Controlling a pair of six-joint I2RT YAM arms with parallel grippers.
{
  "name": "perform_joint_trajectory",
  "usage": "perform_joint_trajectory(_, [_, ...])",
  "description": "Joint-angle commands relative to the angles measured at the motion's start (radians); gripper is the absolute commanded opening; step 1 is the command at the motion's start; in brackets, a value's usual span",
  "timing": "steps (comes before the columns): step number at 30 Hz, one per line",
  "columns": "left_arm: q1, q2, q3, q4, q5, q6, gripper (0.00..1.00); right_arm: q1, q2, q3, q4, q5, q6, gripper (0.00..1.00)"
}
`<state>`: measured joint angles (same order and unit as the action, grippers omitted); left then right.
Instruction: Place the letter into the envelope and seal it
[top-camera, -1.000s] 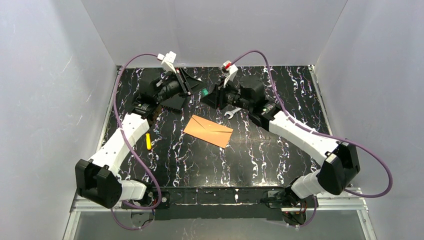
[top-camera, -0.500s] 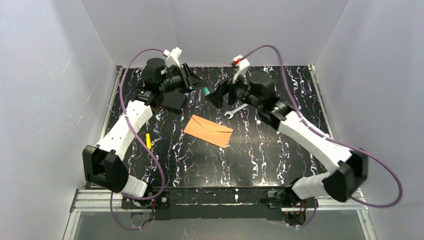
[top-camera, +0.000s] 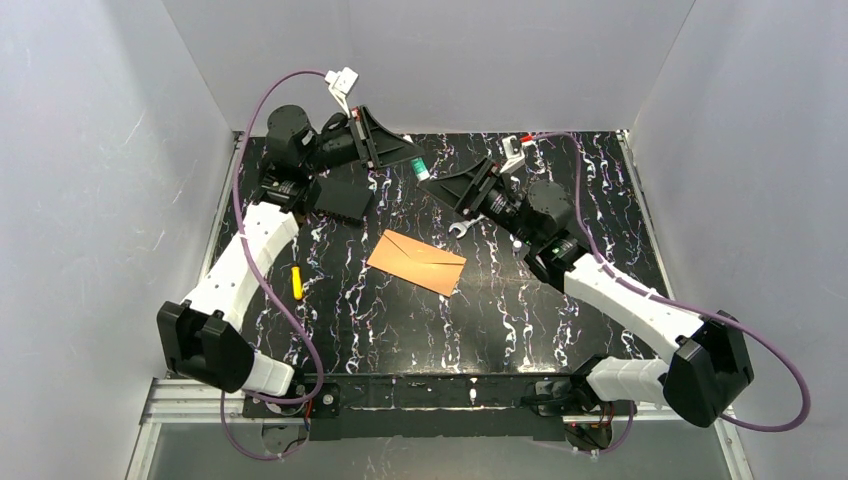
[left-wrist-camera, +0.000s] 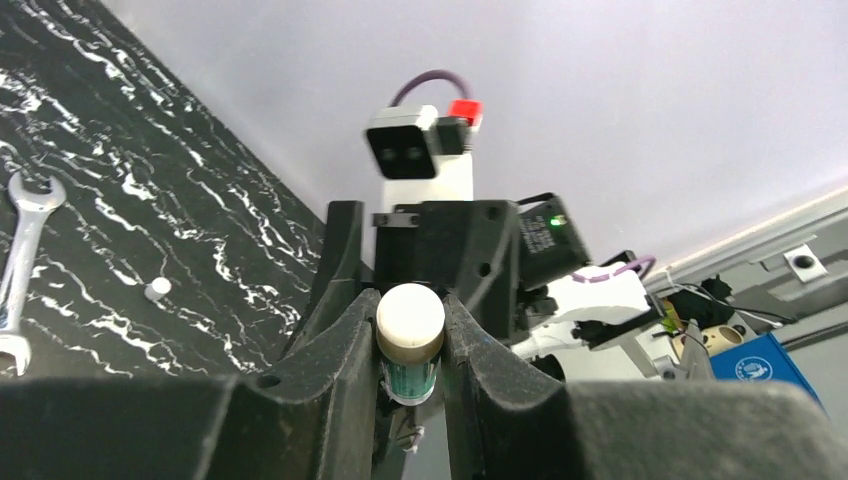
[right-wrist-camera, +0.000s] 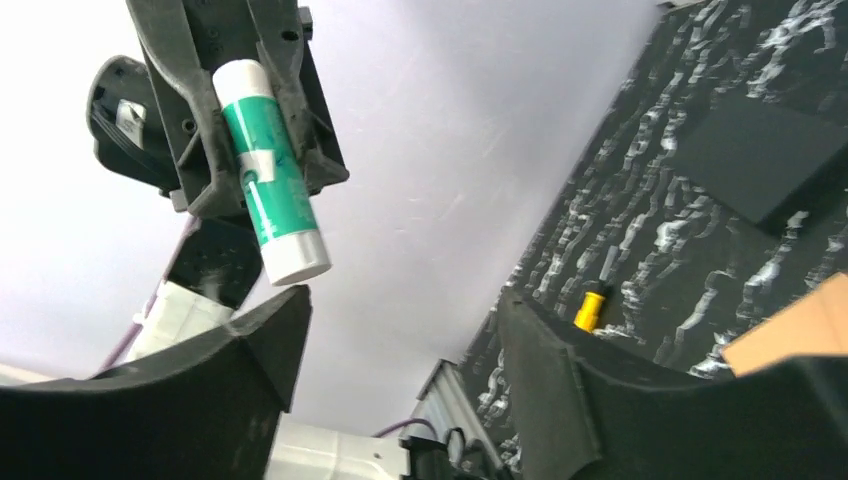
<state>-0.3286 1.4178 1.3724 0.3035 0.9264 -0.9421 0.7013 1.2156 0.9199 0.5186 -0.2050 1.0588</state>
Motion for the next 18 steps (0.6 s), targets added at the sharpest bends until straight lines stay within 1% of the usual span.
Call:
perform_joint_trajectory(1, [0.001,-0.065,0.003,0.115,0.056,-0.084,0.0,0.003,-0.007,-0.019,0.317,-0.015,0.149,0.72])
perform_joint_trajectory(4, [0.002,-0.072,-0.014,0.138,0.058,-0.088,0.0,0.003,0.007,-0.042,0.469,-0.02,0.182,0.67])
perform_joint_trajectory(7, [0.001,-0.075,-0.025,0.155,0.058,-0.098,0.0,0.003,0.02,-0.039,0.516,-0.034,0.198,0.66])
perform_joint_trajectory(12, [0.001,-0.073,-0.028,0.176,0.048,-0.113,0.0,0.002,0.034,-0.028,0.559,-0.069,0.198,0.63])
perform_joint_trajectory(18, [0.002,-0.075,-0.036,0.201,0.042,-0.138,0.0,0.003,0.057,0.009,0.503,-0.092,0.192,0.61])
